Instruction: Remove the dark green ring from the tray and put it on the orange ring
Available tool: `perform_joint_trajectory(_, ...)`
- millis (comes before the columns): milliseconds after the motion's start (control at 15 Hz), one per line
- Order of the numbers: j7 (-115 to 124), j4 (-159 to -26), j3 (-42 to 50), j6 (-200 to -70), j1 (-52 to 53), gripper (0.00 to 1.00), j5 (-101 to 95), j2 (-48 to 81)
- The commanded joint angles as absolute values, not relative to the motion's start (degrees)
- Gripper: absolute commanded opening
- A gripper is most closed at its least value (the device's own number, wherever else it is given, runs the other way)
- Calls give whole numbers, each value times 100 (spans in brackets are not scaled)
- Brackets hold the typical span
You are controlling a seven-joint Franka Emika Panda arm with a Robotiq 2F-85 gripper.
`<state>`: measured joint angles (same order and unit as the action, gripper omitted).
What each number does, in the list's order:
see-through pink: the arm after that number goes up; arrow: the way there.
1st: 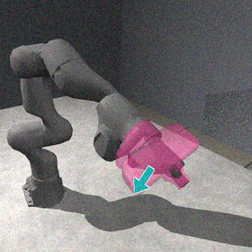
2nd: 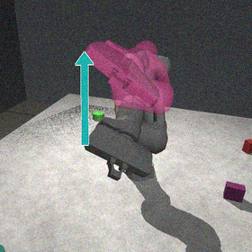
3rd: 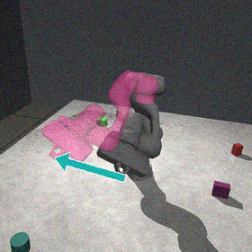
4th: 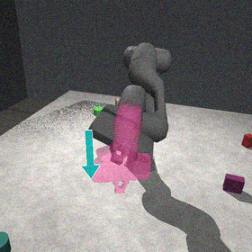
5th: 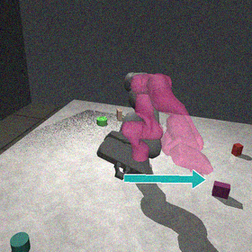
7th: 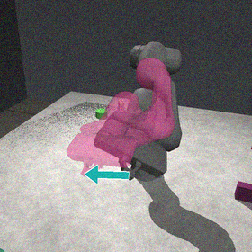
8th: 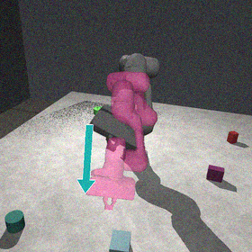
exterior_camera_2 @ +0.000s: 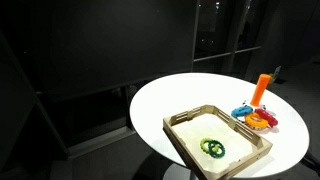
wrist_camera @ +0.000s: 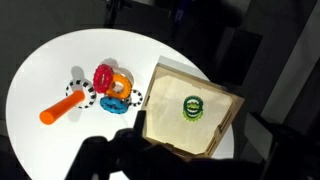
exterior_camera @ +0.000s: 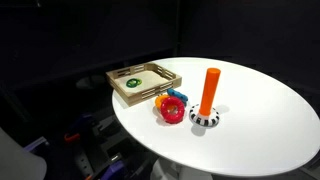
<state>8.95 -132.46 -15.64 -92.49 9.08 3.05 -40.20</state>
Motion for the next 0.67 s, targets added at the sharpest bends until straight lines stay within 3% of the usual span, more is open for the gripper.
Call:
perform_joint_trajectory(0,923,-13227,-1531,-9234,958,100,280,-4002)
perform_joint_trajectory(600,1137,-12896,-1587,-9266,763,100,40,-3561)
